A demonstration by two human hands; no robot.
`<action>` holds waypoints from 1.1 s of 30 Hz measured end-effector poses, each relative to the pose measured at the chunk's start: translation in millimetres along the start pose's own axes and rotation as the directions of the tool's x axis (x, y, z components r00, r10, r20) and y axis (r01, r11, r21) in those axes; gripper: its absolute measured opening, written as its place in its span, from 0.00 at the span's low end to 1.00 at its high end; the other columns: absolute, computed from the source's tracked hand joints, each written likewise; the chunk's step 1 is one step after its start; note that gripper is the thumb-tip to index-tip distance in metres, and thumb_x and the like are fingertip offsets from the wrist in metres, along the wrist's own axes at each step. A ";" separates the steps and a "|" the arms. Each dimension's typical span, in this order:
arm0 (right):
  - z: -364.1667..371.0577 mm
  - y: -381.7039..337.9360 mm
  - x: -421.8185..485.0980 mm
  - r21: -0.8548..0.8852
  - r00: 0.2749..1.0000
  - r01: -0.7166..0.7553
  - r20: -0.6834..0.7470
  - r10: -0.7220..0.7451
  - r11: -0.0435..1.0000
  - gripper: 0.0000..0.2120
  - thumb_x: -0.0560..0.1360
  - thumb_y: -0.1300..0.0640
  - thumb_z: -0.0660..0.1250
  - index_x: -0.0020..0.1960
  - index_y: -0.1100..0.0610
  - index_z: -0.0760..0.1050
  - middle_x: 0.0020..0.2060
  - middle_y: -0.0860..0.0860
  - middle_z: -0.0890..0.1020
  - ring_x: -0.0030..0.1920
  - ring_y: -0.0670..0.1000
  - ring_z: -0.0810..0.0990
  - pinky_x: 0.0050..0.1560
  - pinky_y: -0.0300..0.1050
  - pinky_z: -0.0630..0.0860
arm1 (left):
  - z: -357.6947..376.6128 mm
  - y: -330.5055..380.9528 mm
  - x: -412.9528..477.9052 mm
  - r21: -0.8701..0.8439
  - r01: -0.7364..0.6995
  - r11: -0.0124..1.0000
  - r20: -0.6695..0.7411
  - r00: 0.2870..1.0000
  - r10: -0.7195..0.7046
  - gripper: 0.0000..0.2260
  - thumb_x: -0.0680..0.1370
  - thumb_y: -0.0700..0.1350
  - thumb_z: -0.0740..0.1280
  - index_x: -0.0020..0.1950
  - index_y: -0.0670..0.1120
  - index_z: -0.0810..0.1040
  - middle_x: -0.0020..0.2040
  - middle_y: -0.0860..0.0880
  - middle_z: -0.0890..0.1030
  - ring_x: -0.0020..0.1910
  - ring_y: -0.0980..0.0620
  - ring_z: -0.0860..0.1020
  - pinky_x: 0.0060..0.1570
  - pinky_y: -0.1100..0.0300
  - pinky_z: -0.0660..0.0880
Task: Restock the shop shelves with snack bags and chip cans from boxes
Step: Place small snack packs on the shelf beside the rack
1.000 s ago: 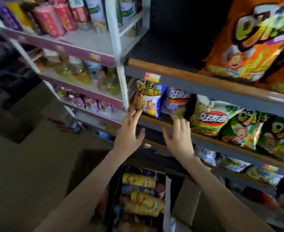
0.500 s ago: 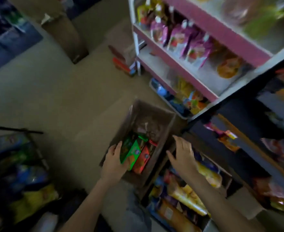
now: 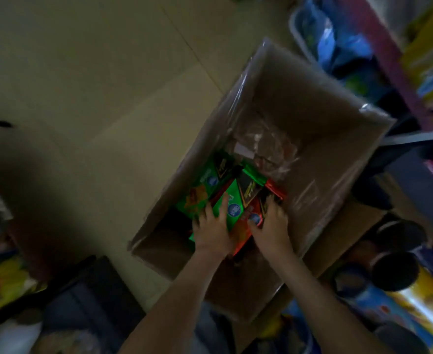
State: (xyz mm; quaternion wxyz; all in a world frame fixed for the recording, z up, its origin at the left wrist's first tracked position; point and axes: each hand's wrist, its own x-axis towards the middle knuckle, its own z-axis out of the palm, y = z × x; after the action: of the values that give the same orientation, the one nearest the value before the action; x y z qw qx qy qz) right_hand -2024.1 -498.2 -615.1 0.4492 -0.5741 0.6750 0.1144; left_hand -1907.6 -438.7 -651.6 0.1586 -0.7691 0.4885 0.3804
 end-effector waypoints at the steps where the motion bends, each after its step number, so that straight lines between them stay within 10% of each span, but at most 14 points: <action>1: 5.7 2.7 7.0 0.043 0.999 -0.039 0.012 0.038 0.998 0.36 0.76 0.56 0.68 0.77 0.61 0.53 0.73 0.60 0.62 0.73 0.58 0.58 0.70 0.45 0.54 | 8.3 0.3 7.3 0.017 0.020 1.000 0.026 0.999 -0.020 0.45 0.76 0.63 0.63 0.78 0.55 0.32 0.76 0.40 0.57 0.73 0.40 0.62 0.70 0.45 0.62; 13: 10.7 1.6 19.6 0.302 0.990 -0.109 0.119 0.076 0.947 0.43 0.75 0.53 0.71 0.79 0.52 0.46 0.77 0.54 0.56 0.76 0.56 0.54 0.72 0.51 0.58 | -11.6 -9.4 2.3 -0.311 0.013 0.950 0.010 1.000 -0.010 0.49 0.74 0.53 0.71 0.76 0.62 0.33 0.65 0.40 0.68 0.64 0.37 0.70 0.59 0.43 0.72; 19: -7.6 -15.4 18.2 0.707 0.951 -0.252 0.308 0.033 0.661 0.40 0.73 0.51 0.72 0.77 0.46 0.53 0.69 0.47 0.71 0.66 0.47 0.71 0.67 0.50 0.69 | -37.9 1.4 -10.7 -0.521 -0.135 0.843 -0.132 0.988 0.077 0.51 0.71 0.49 0.72 0.68 0.75 0.31 0.63 0.43 0.68 0.62 0.38 0.72 0.56 0.43 0.75; 27: -38.9 -8.4 43.0 0.740 0.983 -0.155 0.048 0.178 0.654 0.38 0.62 0.47 0.76 0.69 0.49 0.65 0.63 0.54 0.77 0.61 0.54 0.77 0.62 0.56 0.75 | -53.1 5.2 10.5 -0.700 -0.287 0.654 -0.162 0.956 0.246 0.42 0.71 0.67 0.67 0.70 0.75 0.36 0.77 0.52 0.58 0.75 0.56 0.57 0.70 0.56 0.59; 33: -67.7 -2.8 67.9 0.736 0.960 0.000 -0.190 0.207 0.677 0.33 0.75 0.61 0.70 0.74 0.54 0.58 0.60 0.50 0.74 0.59 0.50 0.75 0.59 0.43 0.72 | -6.6 1.6 36.9 -0.493 -0.084 0.866 -0.136 0.991 0.019 0.43 0.78 0.55 0.67 0.76 0.58 0.33 0.75 0.38 0.59 0.72 0.38 0.62 0.67 0.47 0.64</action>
State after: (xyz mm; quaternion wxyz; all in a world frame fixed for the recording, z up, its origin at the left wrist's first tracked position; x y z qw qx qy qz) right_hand -2049.6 -590.1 -625.6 0.5412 -0.3182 0.7486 -0.2134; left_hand -1897.6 -466.8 -674.3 -0.0863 -0.7930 0.4035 0.4481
